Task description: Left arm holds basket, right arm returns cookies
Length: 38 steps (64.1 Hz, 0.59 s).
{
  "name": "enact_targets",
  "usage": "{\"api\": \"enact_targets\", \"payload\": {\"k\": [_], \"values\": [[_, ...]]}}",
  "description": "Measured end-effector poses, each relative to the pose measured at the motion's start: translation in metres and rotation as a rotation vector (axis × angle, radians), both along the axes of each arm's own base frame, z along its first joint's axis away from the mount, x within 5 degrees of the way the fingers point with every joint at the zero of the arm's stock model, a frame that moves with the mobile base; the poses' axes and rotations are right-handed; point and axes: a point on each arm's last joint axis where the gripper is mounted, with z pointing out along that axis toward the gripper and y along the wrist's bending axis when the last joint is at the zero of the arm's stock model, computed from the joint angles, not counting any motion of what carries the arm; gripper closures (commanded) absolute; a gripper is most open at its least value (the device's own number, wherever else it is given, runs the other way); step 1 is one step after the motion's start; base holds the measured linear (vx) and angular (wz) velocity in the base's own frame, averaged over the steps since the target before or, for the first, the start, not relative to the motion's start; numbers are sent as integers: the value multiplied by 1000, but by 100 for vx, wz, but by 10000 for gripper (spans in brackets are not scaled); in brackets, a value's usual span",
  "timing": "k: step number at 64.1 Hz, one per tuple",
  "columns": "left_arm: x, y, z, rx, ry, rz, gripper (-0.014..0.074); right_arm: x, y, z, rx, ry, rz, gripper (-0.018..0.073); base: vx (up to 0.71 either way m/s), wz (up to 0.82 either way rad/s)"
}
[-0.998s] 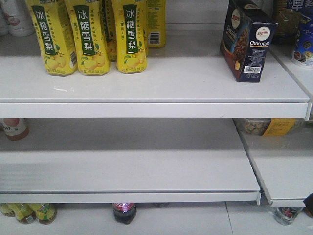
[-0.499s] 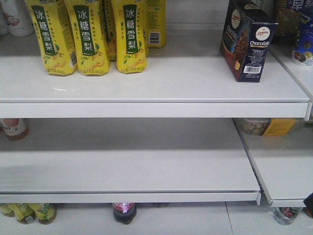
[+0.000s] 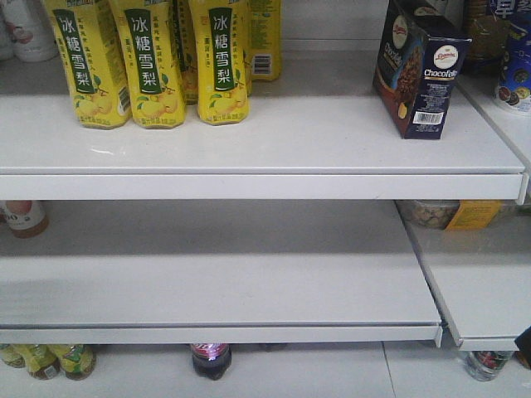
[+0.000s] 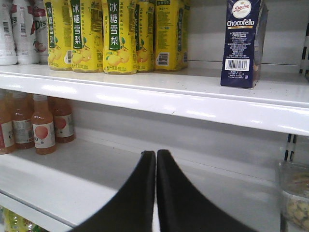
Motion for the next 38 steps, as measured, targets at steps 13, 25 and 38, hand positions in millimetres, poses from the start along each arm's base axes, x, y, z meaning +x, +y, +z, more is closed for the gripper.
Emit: {"api": "enact_targets", "payload": {"k": [13, 25, 38], "values": [[0, 0, 0, 0, 0, 0, 603, 0, 0, 0, 0, 0, 0, 567, 0, 0], [0, 0, 0, 0, 0, 0, 603, 0, 0, 0, 0, 0, 0, 567, 0, 0], [0, 0, 0, 0, 0, 0, 603, 0, -1, 0, -41, -24, -11, 567, 0, 0]]}}
